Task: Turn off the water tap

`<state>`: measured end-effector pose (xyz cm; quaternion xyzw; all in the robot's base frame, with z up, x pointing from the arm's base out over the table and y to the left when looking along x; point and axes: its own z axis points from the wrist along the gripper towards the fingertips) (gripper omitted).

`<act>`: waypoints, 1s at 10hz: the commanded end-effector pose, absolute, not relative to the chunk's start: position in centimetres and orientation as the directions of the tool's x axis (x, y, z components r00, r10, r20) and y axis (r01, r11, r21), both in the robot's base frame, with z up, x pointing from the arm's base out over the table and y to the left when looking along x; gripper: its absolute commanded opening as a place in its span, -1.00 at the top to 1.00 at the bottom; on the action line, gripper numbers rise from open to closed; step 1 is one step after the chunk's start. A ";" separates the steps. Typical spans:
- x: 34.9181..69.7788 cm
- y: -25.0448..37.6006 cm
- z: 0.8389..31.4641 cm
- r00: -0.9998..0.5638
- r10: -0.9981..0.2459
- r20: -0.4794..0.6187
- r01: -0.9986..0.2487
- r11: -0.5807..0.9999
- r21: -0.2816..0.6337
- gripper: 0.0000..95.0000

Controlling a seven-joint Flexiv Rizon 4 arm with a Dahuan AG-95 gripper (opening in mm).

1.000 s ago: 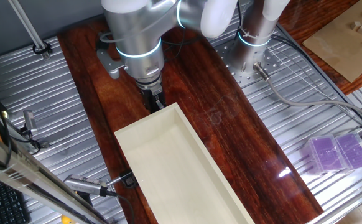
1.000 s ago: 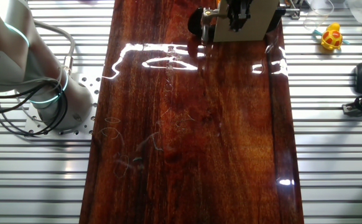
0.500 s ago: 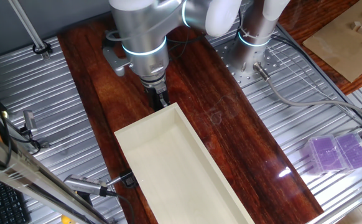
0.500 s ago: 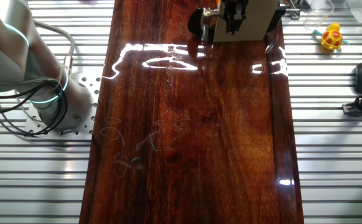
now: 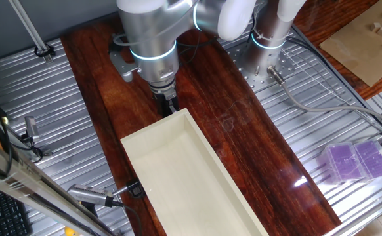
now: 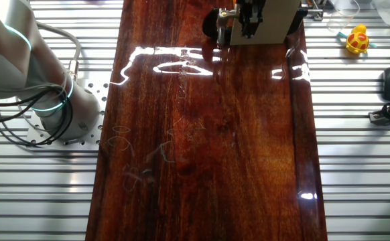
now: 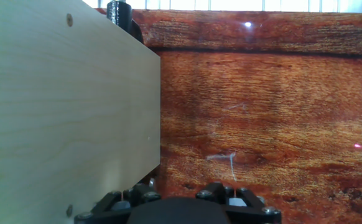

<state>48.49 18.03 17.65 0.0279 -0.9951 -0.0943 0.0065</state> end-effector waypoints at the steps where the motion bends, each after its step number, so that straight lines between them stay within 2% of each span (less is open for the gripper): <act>1: 48.5 18.0 17.6 -0.998 -0.057 0.007 -0.055 0.981 0.188 -0.20; 10: 48.7 18.3 16.9 -0.998 -0.060 0.002 -0.058 0.980 0.189 -0.20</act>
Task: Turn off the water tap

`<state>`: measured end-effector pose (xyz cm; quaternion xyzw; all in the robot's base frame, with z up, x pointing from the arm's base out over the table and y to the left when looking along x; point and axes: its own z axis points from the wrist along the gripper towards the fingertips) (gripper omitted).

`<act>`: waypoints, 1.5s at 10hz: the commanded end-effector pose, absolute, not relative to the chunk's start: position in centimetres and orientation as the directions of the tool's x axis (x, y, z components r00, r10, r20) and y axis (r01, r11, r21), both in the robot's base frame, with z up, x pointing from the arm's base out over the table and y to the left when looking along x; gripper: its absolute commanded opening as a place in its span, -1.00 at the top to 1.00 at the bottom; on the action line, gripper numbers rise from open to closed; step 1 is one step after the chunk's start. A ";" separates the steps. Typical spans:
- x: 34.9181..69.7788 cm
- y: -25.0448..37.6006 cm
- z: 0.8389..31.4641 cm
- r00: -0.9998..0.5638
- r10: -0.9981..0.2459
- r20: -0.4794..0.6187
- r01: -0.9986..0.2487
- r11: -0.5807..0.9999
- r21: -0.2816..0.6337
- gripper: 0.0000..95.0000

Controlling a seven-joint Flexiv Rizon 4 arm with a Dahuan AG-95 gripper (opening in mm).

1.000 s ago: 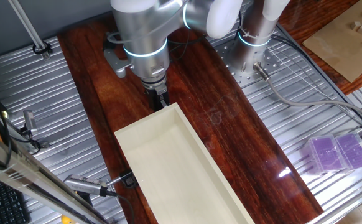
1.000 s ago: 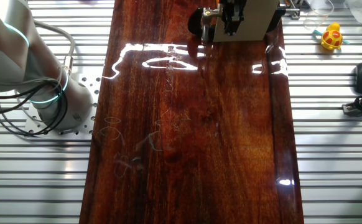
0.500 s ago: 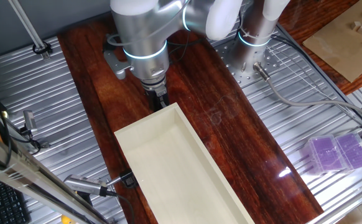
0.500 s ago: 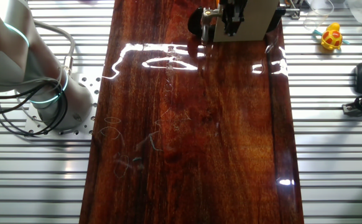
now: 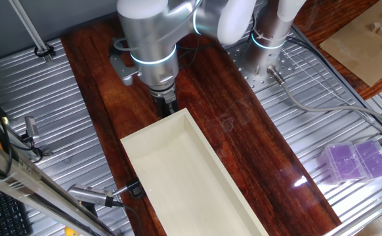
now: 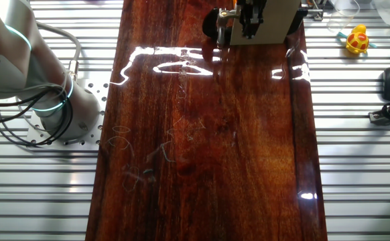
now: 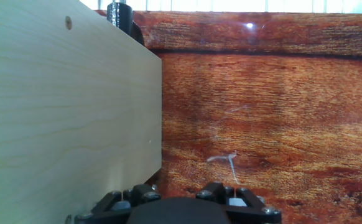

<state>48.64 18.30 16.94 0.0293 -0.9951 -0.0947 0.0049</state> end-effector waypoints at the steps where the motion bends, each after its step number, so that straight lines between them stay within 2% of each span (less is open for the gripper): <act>1: 48.7 18.3 16.8 -0.998 -0.062 0.001 -0.061 0.980 0.189 -0.20; 15: 48.2 16.5 16.4 -0.992 -0.122 -0.016 -0.123 0.976 0.181 -0.20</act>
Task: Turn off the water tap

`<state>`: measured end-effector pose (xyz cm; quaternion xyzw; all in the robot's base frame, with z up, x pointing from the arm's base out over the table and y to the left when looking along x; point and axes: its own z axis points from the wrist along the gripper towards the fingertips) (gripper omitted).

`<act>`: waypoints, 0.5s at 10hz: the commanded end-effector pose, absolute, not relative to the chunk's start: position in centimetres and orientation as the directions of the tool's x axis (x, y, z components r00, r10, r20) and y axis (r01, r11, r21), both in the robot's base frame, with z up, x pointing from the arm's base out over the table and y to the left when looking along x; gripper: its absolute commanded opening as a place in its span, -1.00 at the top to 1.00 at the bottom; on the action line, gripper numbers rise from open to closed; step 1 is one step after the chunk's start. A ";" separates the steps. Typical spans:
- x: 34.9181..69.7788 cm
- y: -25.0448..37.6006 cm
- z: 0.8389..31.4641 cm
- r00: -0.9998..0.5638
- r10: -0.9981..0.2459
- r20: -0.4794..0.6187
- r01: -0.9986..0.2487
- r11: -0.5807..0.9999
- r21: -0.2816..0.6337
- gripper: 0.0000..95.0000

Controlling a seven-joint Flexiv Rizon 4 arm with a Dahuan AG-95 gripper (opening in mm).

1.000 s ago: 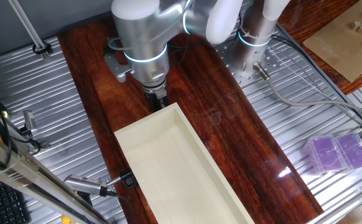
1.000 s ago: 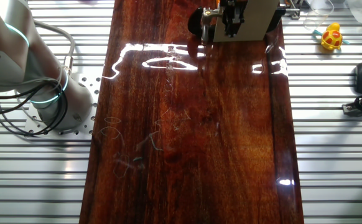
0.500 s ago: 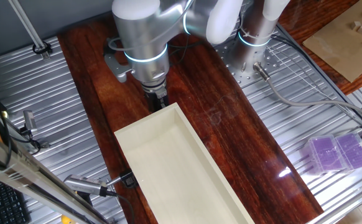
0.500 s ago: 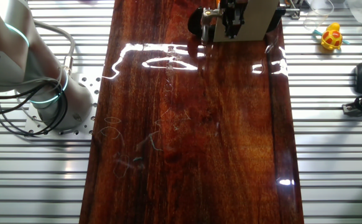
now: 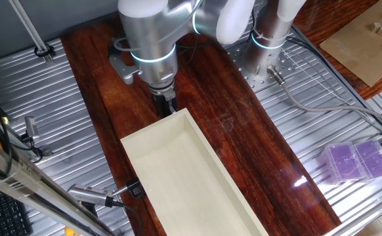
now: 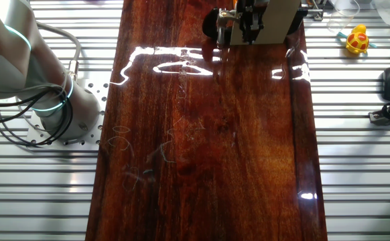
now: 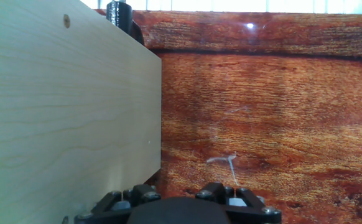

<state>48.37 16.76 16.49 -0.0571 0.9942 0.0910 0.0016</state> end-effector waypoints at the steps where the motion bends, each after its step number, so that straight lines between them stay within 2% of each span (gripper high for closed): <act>1: 48.1 16.3 16.4 -0.992 -0.127 -0.019 -0.128 0.975 0.182 -0.20; 5: 47.3 15.3 16.5 -0.990 -0.143 -0.021 -0.144 0.972 0.183 -0.20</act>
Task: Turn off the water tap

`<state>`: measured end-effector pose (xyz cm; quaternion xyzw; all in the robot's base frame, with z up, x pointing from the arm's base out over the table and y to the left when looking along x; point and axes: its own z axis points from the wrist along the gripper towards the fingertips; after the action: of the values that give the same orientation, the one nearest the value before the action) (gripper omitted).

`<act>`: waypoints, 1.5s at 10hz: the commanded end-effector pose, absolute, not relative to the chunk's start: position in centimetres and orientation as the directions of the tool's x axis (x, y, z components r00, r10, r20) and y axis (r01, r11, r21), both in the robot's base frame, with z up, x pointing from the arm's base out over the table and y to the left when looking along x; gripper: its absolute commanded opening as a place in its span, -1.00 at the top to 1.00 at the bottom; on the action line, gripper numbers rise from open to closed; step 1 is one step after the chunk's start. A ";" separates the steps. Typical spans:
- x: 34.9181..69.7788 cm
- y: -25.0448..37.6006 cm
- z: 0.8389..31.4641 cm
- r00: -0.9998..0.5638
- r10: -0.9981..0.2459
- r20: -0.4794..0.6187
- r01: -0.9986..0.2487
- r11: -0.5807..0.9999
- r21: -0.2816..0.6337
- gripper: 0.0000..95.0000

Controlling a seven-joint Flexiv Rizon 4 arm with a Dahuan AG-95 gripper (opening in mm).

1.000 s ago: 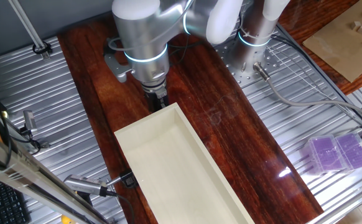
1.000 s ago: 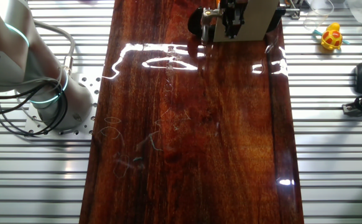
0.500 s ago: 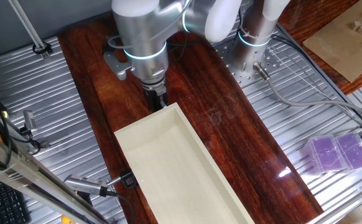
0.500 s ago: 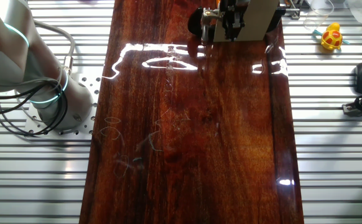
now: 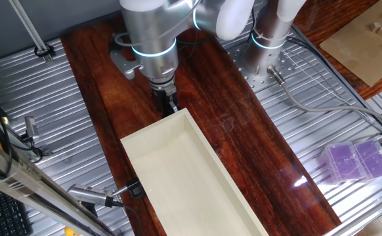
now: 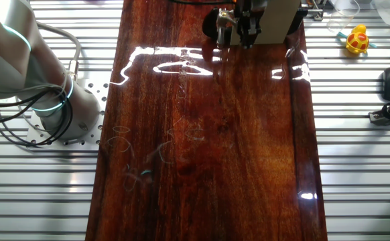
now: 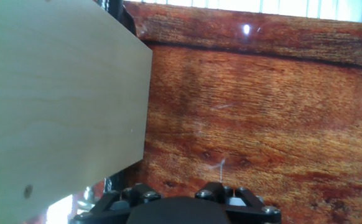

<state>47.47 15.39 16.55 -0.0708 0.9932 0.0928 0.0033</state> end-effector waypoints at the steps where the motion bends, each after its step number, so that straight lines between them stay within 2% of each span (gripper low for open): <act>1: 47.1 15.2 16.5 -0.989 -0.145 -0.022 -0.147 0.972 0.183 0.20; 15: 45.3 13.9 16.0 -0.982 -0.183 -0.038 -0.187 0.962 0.196 0.20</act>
<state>45.32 13.87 16.01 -0.0939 0.9905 0.0999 0.0094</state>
